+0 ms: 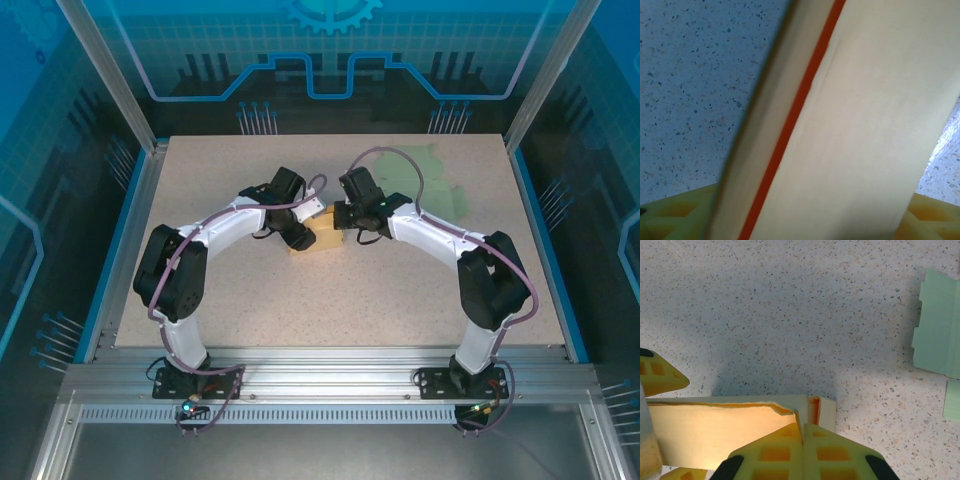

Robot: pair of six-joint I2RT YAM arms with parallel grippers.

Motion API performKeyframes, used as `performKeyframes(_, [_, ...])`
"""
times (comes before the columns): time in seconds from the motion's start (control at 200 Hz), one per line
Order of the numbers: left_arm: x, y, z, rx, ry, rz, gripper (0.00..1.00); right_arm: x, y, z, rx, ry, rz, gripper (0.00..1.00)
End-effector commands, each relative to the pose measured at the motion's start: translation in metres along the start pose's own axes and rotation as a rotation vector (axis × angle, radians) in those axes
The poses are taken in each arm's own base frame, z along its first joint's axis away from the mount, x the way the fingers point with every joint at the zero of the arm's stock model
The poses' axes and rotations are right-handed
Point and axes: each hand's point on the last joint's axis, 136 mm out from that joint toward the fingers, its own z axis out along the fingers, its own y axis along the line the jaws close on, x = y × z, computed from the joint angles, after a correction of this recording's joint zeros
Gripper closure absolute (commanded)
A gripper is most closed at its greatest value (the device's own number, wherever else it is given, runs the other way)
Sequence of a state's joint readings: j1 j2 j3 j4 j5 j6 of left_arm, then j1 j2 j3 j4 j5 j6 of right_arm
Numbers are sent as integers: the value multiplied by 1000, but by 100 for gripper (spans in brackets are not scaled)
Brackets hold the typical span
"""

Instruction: Fold the paper box

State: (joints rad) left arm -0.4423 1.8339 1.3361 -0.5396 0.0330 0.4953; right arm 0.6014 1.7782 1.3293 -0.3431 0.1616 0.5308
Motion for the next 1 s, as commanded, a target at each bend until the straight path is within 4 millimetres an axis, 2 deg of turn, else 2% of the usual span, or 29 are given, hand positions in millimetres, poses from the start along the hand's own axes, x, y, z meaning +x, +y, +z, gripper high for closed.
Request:
performKeyframes(0.0, [-5, -5, -2, 12, -19, 8, 33, 29, 2, 8, 9, 86, -46, 93])
performKeyframes(0.175, [-4, -3, -1, 0, -12, 40, 33, 15, -6, -1, 58, 31, -112, 93])
performKeyframes(0.315, [-6, -2, -4, -7, -16, 53, 33, 11, -15, 2, 91, 17, -148, 94])
performKeyframes(0.66, [-3, -2, -2, -5, -2, 50, 32, 27, -19, 21, 65, 69, -137, 95])
performKeyframes(0.78, [-5, 0, -3, -12, -8, 44, 32, 39, -19, 25, 50, 95, -133, 97])
performKeyframes(0.875, [-8, 0, -6, -14, -22, 44, 27, 47, -24, 27, 58, 107, -122, 97])
performKeyframes(0.996, [-17, 3, -17, -30, -66, 38, 22, 47, -26, 25, 65, 98, -115, 97])
